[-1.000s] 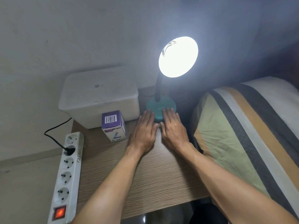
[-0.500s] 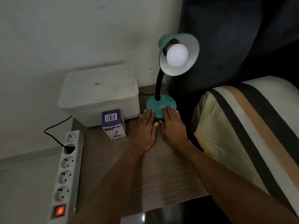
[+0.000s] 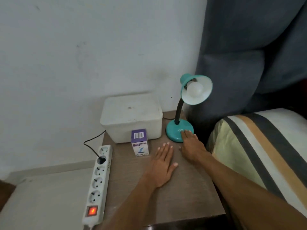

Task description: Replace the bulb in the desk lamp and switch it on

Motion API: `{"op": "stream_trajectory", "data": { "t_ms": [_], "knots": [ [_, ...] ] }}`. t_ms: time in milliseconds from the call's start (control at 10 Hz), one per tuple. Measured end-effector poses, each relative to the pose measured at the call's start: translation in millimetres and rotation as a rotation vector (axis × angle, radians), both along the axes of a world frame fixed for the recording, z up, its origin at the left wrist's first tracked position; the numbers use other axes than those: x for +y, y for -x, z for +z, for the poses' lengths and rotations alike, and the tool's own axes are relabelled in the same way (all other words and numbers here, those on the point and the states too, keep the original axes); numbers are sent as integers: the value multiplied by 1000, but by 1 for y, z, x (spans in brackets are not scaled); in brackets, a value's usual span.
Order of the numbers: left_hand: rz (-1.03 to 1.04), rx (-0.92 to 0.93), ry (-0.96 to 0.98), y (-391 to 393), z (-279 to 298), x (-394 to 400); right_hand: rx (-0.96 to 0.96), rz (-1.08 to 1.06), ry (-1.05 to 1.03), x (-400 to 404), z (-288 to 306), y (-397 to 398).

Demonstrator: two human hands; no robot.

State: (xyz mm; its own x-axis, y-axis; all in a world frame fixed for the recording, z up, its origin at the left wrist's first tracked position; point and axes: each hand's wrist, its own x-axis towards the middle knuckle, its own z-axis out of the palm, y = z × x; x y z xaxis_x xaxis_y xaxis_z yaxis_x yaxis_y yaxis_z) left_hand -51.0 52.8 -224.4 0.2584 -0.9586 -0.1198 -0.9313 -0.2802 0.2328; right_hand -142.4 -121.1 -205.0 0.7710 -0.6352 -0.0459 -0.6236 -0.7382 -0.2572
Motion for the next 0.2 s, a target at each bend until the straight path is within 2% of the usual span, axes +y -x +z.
{"op": "stream_trajectory", "data": {
  "t_ms": [200],
  "knots": [
    [119,123,83,35,19,107,-72,-49,-61,44,16,45]
  ]
}}
